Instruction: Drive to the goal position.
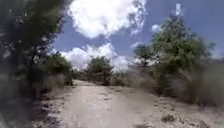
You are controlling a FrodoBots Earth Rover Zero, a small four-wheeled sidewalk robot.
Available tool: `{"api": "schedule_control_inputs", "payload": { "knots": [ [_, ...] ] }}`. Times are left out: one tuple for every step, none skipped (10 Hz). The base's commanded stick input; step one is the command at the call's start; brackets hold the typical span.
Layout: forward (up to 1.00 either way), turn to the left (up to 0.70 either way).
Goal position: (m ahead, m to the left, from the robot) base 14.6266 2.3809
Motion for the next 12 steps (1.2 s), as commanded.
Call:
{"api": "schedule_control_inputs", "payload": {
  "knots": [
    [0.45,0.0],
    [0.45,0.0],
    [0.45,0.0],
    [0.45,0.0],
    [0.45,0.0],
    [0.45,0.0],
    [0.45,0.0],
    [0.45,0.0],
    [0.45,0.0],
    [0.45,0.0],
    [0.45,0.09],
    [0.45,0.27]
  ]
}}
